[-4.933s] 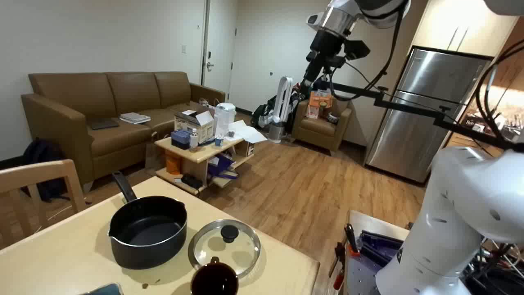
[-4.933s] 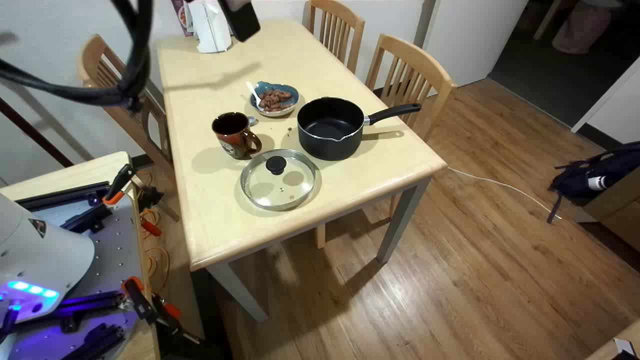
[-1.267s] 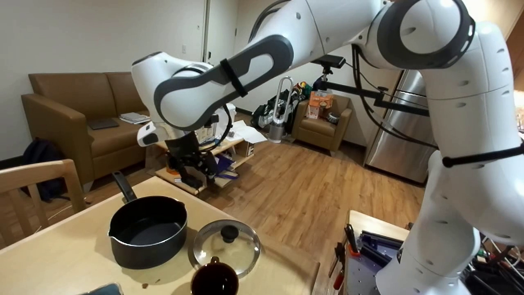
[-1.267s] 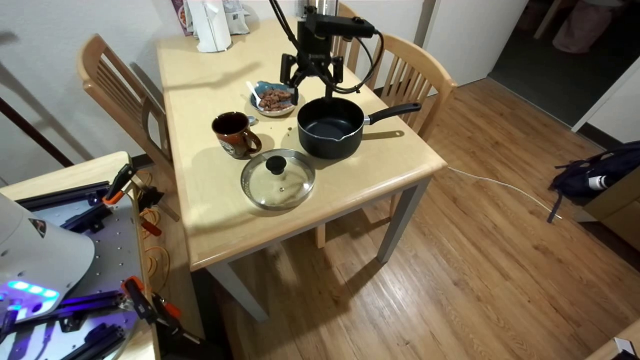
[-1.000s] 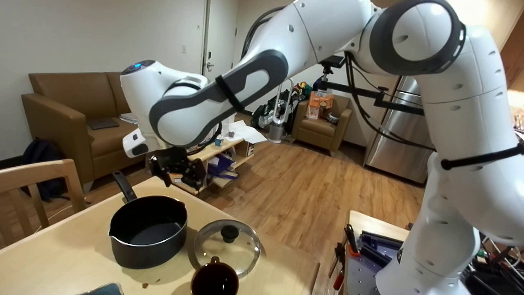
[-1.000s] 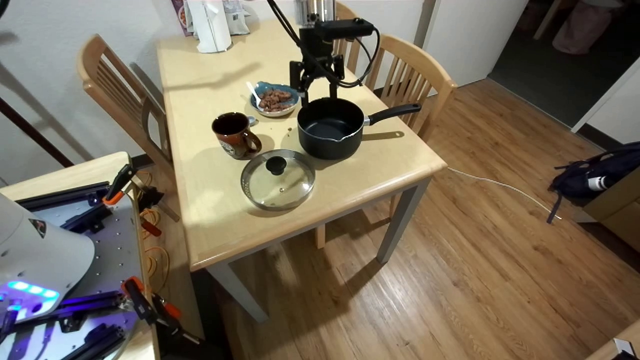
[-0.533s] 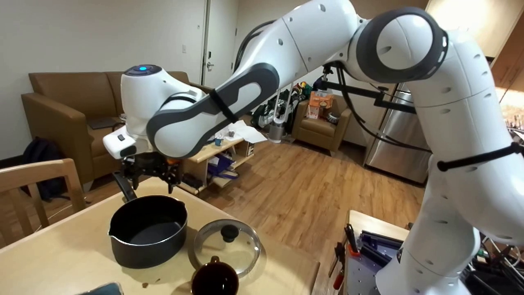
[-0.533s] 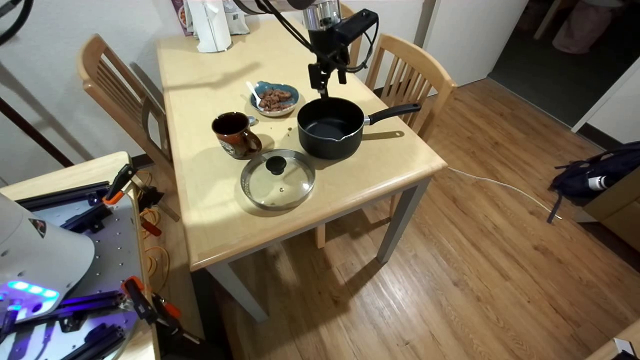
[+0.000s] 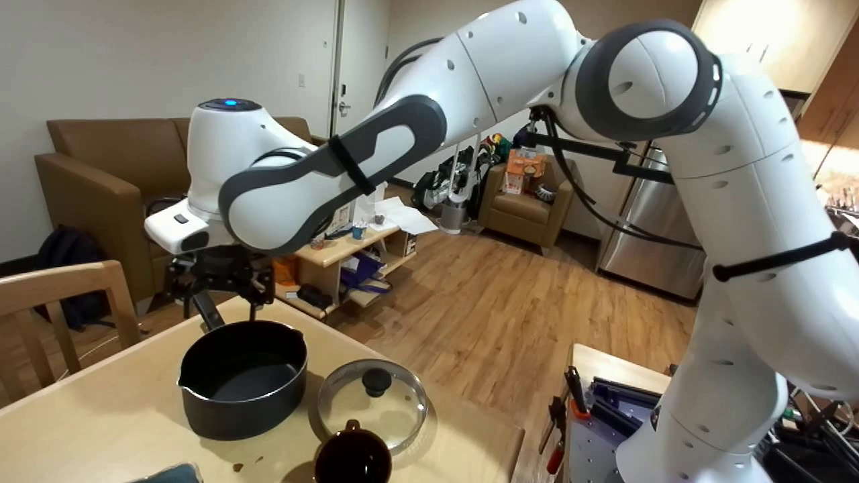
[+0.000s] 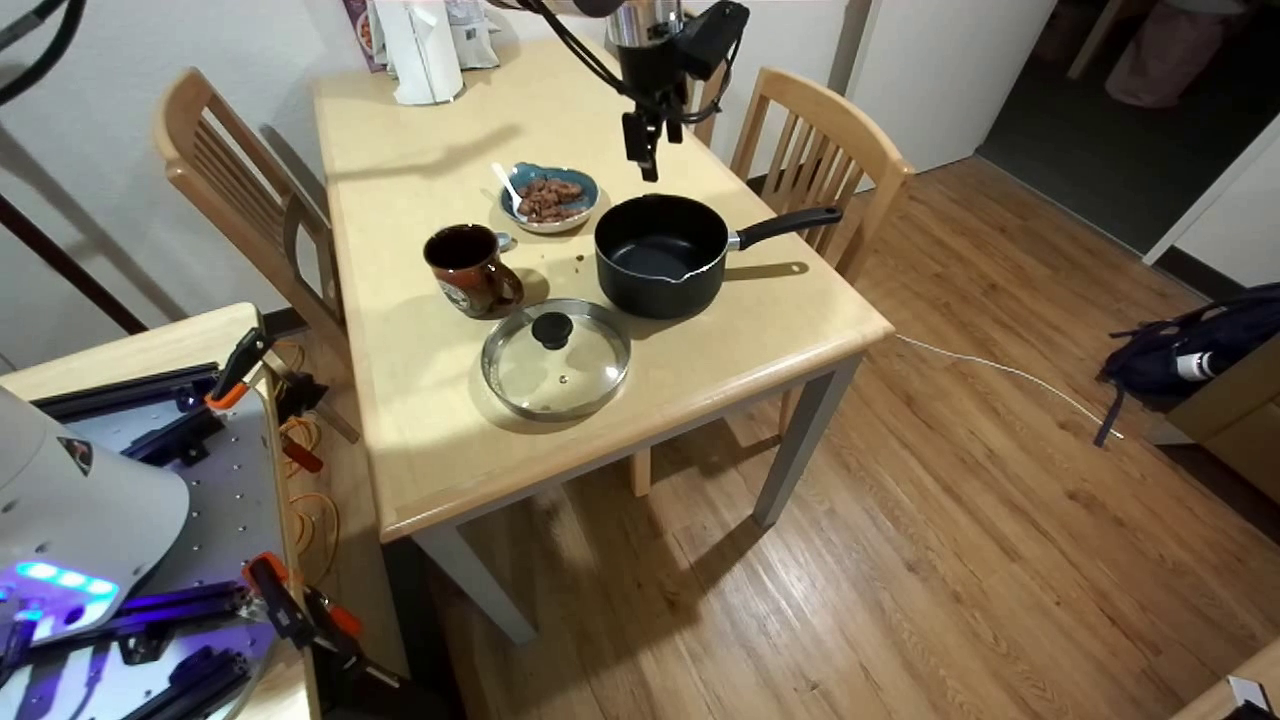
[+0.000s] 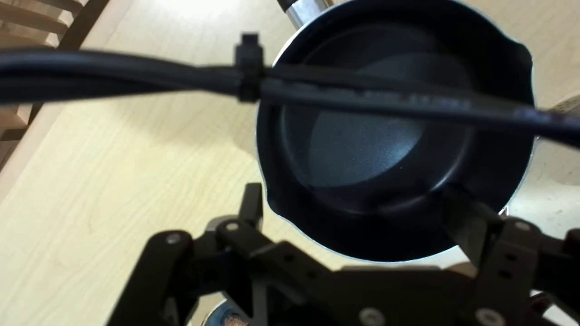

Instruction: Remove the spoon from the bowl and put it in the mug

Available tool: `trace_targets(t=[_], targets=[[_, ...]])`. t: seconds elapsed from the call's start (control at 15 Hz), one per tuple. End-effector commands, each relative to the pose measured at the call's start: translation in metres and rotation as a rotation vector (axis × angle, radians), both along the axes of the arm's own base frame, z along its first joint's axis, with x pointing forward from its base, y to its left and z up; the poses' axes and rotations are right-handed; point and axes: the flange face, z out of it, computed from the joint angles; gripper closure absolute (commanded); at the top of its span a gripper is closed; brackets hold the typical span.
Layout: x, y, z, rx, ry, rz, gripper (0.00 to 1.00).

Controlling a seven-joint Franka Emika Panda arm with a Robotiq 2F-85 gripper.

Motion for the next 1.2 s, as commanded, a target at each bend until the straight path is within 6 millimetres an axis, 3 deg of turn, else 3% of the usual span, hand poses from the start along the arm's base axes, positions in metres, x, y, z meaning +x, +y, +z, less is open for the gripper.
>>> trace_targets(t=[0.0, 0.13, 0.47, 0.8, 1.0, 1.07, 1.13], targets=[[0.001, 0.0, 0.0, -0.001, 0.001, -0.002, 0.0], [0.008, 0.005, 0.003, 0.109, 0.015, 0.056, 0.0], [0.012, 0.047, 0.001, 0.271, 0.121, 0.131, 0.0], [-0.008, 0.094, -0.053, 0.324, 0.316, 0.068, 0.0], [-0.027, 0.132, -0.084, 0.247, 0.327, 0.005, 0.0], [-0.025, 0.114, -0.077, 0.277, 0.337, 0.049, 0.0], [-0.031, 0.123, -0.085, 0.267, 0.347, 0.05, 0.0]])
